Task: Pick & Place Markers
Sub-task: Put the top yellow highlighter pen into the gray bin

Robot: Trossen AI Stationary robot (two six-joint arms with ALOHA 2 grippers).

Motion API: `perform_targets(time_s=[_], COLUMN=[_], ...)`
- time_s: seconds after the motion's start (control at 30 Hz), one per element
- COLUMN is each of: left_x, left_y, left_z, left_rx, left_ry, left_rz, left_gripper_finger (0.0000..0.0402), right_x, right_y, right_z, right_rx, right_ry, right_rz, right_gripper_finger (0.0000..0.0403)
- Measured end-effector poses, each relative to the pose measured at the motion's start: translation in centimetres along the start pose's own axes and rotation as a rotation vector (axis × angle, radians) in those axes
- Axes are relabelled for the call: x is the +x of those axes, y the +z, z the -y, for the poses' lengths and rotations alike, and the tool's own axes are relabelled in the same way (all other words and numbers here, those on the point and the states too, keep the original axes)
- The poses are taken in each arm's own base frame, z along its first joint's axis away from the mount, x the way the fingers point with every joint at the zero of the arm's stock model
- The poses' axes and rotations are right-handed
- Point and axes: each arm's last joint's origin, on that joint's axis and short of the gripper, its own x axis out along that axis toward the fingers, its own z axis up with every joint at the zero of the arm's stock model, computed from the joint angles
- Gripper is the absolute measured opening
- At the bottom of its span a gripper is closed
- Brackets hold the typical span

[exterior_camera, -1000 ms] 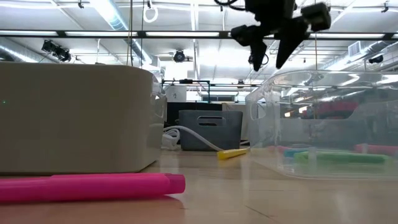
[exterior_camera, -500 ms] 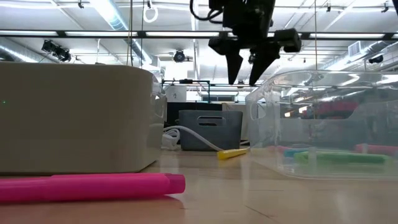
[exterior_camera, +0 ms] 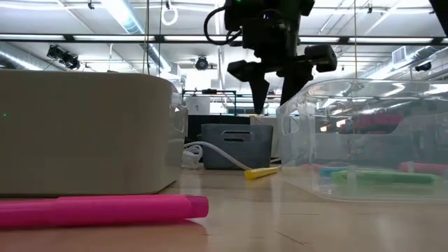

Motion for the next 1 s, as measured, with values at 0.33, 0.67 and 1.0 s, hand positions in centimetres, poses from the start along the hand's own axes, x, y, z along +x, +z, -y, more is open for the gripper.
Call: perform_targets(time_s=[0.33,0.67,1.0], left_x=[0.0,0.0,0.0], left_y=[0.0,0.0,0.0], left_z=[0.0,0.0,0.0], left_rx=[-0.002,-0.002,0.009], left_ry=[0.006,0.006,-0.016], left_rz=[0.005,0.005,-0.007], left_gripper_finger=[0.017,0.017,0.017], right_x=[3.6,6.1,7.5], right_y=[1.0,1.1,1.9], right_z=[0.2,0.5,-0.5], right_rx=[-0.024,-0.029,-0.099], right_ry=[0.05,0.077,0.02], right_rz=[-0.033,-0.063,-0.077], right_gripper_finger=[0.0213,0.0213,0.0213])
